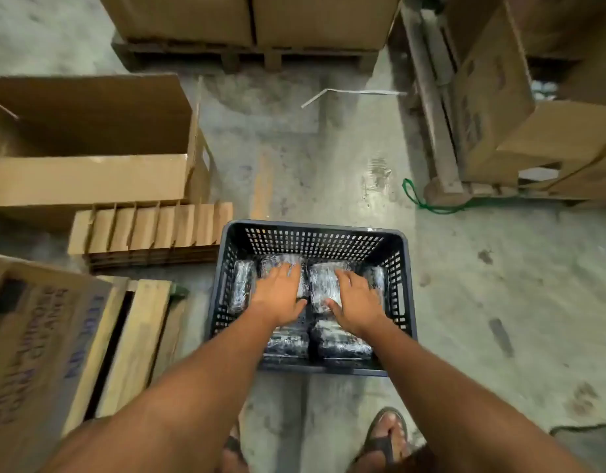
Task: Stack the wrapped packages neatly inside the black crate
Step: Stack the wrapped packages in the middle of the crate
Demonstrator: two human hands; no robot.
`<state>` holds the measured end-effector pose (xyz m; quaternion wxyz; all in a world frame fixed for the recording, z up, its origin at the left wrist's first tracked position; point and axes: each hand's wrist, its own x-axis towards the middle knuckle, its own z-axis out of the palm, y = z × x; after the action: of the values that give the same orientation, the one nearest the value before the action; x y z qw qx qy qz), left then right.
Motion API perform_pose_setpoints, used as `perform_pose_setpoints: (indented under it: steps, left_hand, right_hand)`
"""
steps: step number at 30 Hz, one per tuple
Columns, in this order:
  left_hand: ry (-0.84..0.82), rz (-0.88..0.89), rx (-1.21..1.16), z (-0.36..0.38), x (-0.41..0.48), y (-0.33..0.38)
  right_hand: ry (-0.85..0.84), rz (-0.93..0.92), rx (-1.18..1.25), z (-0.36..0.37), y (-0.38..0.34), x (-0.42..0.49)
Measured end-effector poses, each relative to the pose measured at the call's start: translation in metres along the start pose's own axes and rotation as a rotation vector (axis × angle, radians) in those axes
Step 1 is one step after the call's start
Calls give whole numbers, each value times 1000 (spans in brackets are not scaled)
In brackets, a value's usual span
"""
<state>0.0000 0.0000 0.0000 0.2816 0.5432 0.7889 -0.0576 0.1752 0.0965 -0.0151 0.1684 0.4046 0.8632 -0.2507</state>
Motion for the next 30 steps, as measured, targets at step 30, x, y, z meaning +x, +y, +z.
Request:
perform_pose_setpoints:
  steps: [30]
  left_hand:
    - [-49, 136, -27, 188, 181, -74]
  right_hand:
    - [-31, -71, -216, 128, 80, 195]
